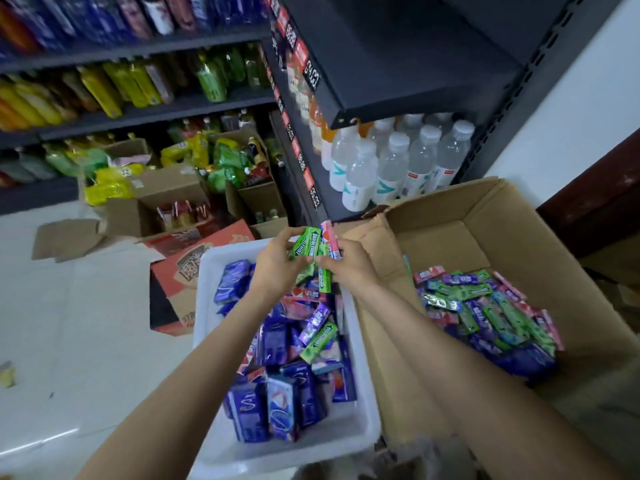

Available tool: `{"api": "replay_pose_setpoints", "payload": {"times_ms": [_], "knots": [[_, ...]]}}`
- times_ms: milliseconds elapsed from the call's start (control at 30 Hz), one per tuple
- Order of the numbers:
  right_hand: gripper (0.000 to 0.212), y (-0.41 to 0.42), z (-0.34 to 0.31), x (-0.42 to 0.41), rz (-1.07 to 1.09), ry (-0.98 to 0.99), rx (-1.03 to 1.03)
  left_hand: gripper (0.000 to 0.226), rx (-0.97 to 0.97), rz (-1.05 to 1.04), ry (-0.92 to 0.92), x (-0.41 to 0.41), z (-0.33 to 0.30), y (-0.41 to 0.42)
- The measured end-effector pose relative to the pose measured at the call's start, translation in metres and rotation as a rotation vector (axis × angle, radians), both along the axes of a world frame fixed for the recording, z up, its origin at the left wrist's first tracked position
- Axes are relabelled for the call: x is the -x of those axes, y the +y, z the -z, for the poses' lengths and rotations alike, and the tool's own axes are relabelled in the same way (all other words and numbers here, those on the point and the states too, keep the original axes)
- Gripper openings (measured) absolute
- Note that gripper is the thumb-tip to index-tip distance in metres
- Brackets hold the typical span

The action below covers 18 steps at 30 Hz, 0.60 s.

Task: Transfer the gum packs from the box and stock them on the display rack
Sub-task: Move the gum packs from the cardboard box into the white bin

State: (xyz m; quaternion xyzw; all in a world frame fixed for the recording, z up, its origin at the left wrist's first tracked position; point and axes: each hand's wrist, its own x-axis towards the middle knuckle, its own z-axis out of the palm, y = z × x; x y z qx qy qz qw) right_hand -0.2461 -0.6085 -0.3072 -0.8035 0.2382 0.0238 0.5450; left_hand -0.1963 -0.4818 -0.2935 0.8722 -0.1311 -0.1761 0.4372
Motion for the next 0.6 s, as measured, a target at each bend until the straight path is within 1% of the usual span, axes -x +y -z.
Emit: {"api": "replay_pose_setpoints", "payload": {"times_ms": [100, 233, 300, 367, 400, 467, 533, 600], "knots": [[0.024, 0.014, 0.019, -0.016, -0.072, 0.067, 0.171, 0.05, -0.155, 0.086, -0.026, -0.021, 0.015, 0.008], [0.026, 0.015, 0.043, -0.021, -0.198, 0.197, 0.401, 0.051, -0.355, 0.287, -0.062, -0.036, 0.044, 0.017], [0.027, 0.015, 0.047, -0.021, -0.254, 0.199, 0.488, 0.052, -0.453, 0.355, -0.08, -0.039, 0.057, 0.022], [0.034, 0.015, 0.048, -0.021, -0.29, 0.16, 0.555, 0.05, -0.587, 0.418, -0.156, -0.04, 0.065, 0.025], [0.039, 0.016, 0.049, -0.021, -0.311, 0.146, 0.588, 0.049, -0.622, 0.434, -0.19, -0.04, 0.068, 0.027], [0.044, 0.015, 0.055, -0.02, -0.377, 0.152, 0.676, 0.045, -0.583, 0.413, -0.192, -0.041, 0.07, 0.029], [0.04, 0.015, 0.059, -0.019, -0.45, 0.176, 0.744, 0.042, -0.47, 0.373, -0.162, -0.042, 0.069, 0.031], [0.035, 0.014, 0.055, -0.017, -0.464, 0.186, 0.731, 0.039, -0.377, 0.338, -0.162, -0.041, 0.065, 0.031]]}}
